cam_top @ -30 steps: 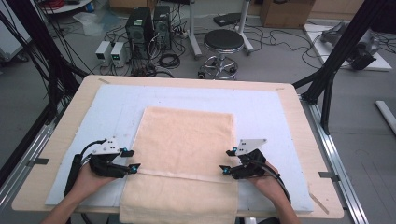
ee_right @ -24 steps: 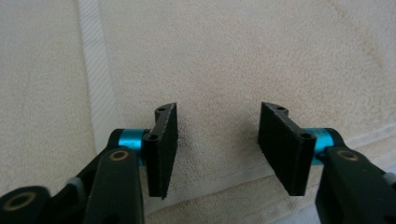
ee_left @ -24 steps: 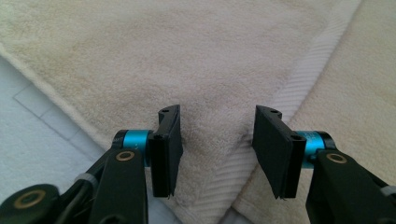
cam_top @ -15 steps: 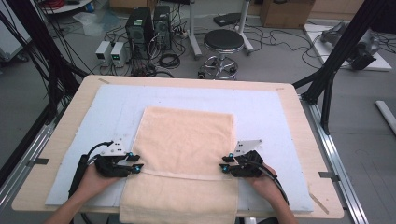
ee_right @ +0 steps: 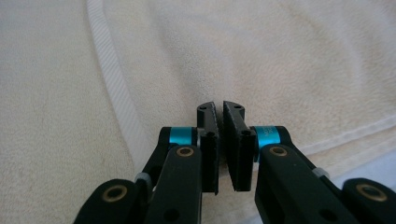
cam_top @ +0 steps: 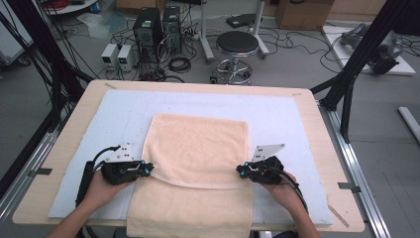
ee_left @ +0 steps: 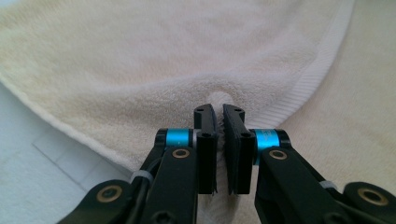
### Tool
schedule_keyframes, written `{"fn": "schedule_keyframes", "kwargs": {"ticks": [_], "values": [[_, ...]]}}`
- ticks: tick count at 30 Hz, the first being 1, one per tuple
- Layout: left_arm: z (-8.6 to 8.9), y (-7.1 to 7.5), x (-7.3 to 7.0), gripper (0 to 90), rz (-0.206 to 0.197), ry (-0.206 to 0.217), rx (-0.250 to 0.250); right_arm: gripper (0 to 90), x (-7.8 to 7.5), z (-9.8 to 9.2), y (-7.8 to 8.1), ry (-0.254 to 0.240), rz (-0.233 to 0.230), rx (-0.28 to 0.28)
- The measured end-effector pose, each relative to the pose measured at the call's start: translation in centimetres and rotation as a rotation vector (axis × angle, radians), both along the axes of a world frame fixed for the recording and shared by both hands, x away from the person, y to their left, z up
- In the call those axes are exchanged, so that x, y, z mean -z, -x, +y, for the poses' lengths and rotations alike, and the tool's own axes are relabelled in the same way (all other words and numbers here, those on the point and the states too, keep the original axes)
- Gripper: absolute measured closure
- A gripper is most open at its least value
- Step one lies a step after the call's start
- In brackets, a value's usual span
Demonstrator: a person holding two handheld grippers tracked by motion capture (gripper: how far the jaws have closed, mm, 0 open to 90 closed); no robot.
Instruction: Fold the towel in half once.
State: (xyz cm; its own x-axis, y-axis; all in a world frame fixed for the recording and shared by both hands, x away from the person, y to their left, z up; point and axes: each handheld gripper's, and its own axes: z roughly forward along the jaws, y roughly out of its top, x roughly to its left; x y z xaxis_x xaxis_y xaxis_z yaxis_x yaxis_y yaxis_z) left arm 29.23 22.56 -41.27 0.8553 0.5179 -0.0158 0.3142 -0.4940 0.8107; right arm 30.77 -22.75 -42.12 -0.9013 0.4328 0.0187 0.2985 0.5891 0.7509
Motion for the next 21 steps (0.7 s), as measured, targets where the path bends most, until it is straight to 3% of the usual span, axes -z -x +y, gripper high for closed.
{"fn": "schedule_keyframes", "kwargs": {"ticks": [5,9,13,16,19,21], "values": [[0.2,1.0,-1.3,83.7,-0.024,0.02,0.004,85.3,-1.1,-0.4,0.4,-0.021,-0.018,0.002],[0.2,3.0,-1.8,83.7,-0.042,0.023,0.033,85.3,-2.1,-0.9,1.6,-0.04,-0.036,-0.007],[0.4,5.5,-2.1,83.7,-0.055,0.04,0.057,85.2,-2.8,-1.4,3.7,-0.056,-0.046,-0.024],[0.6,7.5,-2.2,83.8,-0.042,0.041,0.071,85.2,-3.1,-1.7,5.6,-0.073,-0.064,-0.039],[0.7,9.4,-2.2,83.5,-0.024,0.036,0.096,84.6,-3.3,-1.7,7.6,-0.069,-0.053,-0.076],[0.8,10.1,-2.2,79.8,-0.019,0.028,0.109,76.3,-3.4,-1.8,8.4,-0.072,-0.048,-0.1]]}}
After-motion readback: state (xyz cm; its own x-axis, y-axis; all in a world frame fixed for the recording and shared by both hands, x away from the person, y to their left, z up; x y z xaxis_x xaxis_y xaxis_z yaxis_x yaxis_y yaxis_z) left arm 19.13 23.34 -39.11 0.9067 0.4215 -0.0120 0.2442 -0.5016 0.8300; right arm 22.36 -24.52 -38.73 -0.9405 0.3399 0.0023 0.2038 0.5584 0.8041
